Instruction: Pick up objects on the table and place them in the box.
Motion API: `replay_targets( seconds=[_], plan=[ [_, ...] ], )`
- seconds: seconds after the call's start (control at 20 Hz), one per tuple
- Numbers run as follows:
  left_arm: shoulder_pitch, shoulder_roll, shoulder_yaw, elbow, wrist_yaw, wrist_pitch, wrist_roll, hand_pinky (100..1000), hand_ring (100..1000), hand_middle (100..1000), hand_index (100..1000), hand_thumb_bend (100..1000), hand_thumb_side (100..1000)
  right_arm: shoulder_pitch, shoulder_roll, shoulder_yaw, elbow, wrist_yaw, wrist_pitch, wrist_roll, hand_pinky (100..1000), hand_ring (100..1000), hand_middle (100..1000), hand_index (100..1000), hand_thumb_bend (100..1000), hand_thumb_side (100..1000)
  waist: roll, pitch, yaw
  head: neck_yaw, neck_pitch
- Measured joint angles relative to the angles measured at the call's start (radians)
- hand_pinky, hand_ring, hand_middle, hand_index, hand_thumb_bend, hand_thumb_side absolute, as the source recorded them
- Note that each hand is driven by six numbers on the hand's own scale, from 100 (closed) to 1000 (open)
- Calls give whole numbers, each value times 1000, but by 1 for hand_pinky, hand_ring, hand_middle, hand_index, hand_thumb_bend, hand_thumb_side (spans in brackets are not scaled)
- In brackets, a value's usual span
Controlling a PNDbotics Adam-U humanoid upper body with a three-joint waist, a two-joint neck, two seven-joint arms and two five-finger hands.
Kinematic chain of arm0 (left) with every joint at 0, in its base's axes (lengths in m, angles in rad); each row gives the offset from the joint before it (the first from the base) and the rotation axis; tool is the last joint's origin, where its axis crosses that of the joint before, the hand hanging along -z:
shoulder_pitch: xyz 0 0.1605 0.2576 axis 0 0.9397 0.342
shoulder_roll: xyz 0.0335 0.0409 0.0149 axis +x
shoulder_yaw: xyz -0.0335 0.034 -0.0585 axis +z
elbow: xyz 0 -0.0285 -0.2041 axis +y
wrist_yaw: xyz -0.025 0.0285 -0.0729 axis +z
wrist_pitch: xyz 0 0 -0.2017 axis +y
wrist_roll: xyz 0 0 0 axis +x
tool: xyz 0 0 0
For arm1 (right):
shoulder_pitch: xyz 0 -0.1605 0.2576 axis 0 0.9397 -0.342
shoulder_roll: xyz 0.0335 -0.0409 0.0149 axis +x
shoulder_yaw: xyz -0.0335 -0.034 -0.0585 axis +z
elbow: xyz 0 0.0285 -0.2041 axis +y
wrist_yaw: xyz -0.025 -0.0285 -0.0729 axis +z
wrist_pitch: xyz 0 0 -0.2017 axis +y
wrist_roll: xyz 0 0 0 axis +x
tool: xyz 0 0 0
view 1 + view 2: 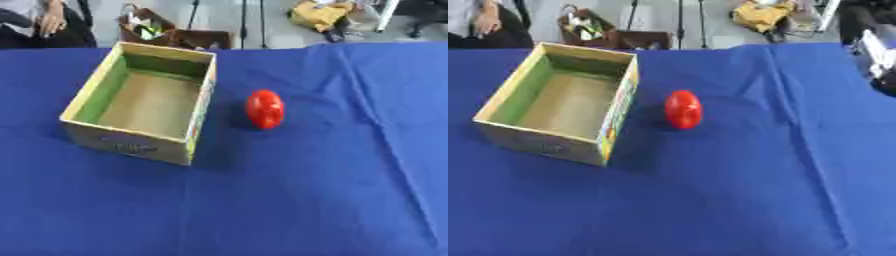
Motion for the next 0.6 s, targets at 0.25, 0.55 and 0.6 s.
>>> replay_targets(
  seconds=[0.25, 0.55, 0.6],
  plan=[
    [-11, 0, -6, 0, 4, 1, -9, 590, 752, 804, 972, 100, 1000, -75, 48, 94, 102, 54, 16, 68, 869, 898, 903, 991, 314, 975, -1, 0, 7, -14, -4],
    [-23, 0, -12, 0, 8, 2, -17, 590, 753, 803, 971, 100, 1000, -145, 108, 166, 239, 86, -17, 152, 868, 901, 903, 1000, 318, 921, -4, 1, 16, -30, -8],
    [-26, 0, -13, 0, 8, 2, -18, 590, 752, 802, 970, 100, 1000, -156, 118, 174, 261, 93, -25, 166, 868, 902, 905, 1000, 323, 910, -5, 1, 17, -31, -8]
  ],
)
